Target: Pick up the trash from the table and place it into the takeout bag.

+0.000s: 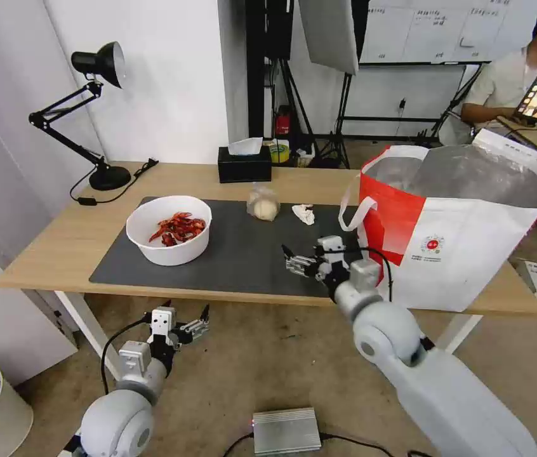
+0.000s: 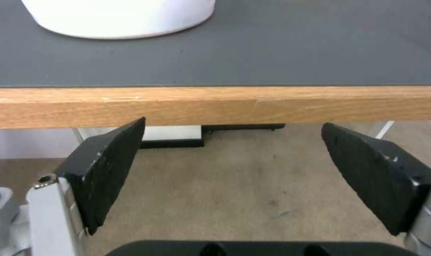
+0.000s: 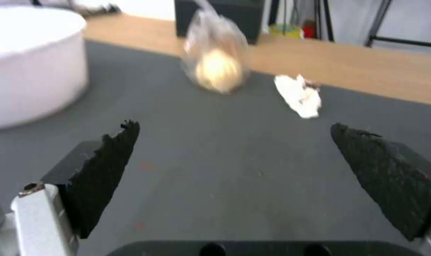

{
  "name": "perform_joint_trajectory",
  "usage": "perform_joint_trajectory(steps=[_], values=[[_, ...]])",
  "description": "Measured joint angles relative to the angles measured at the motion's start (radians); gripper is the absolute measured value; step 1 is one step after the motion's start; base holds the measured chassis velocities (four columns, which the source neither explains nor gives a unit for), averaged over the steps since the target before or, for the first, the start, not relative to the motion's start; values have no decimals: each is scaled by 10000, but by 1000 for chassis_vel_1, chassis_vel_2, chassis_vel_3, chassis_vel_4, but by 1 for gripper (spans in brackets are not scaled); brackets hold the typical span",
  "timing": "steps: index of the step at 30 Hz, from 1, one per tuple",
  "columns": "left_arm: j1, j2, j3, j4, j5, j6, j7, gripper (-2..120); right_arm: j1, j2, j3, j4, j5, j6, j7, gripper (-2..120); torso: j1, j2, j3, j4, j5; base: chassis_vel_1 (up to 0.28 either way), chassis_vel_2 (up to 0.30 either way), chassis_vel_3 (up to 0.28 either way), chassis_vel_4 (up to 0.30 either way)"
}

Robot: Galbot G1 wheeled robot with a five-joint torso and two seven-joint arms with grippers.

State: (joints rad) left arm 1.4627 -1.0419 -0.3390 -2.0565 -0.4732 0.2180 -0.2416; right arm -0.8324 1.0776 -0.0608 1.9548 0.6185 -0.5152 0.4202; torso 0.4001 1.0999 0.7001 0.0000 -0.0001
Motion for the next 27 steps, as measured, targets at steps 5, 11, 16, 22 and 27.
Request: perform_joint_trajectory(steps=[5, 11, 16, 22, 27], values=[[-8, 58, 30, 31, 5, 1, -4, 100, 407, 163, -450, -144, 2, -619, 709, 100, 0, 0, 0, -1, 0, 0, 0, 0, 0], [-28, 138, 81, 49, 5, 1, -9, 100, 819, 275, -1024, -358, 58, -917, 1152, 100, 0, 0, 0, 0, 0, 0, 0, 0, 0], [-54, 153, 85, 72, -2, 1, -21, 100, 1368, 501, -1396, -692, 373, -1168, 1748, 100, 0, 1, -1, 0, 1, 0, 0, 0, 0], [-144, 68, 196, 87, -13, 9, -234, 100, 2146, 868, -1626, -1112, 871, -1580, 2546, 100, 0, 1, -2, 0, -1, 0, 0, 0, 0], [-131, 74, 157, 83, -27, 26, -254, 100, 2413, 1003, -1662, -1260, 1081, -1763, 2971, 100, 0, 1, -1, -1, 0, 0, 0, 0, 0]])
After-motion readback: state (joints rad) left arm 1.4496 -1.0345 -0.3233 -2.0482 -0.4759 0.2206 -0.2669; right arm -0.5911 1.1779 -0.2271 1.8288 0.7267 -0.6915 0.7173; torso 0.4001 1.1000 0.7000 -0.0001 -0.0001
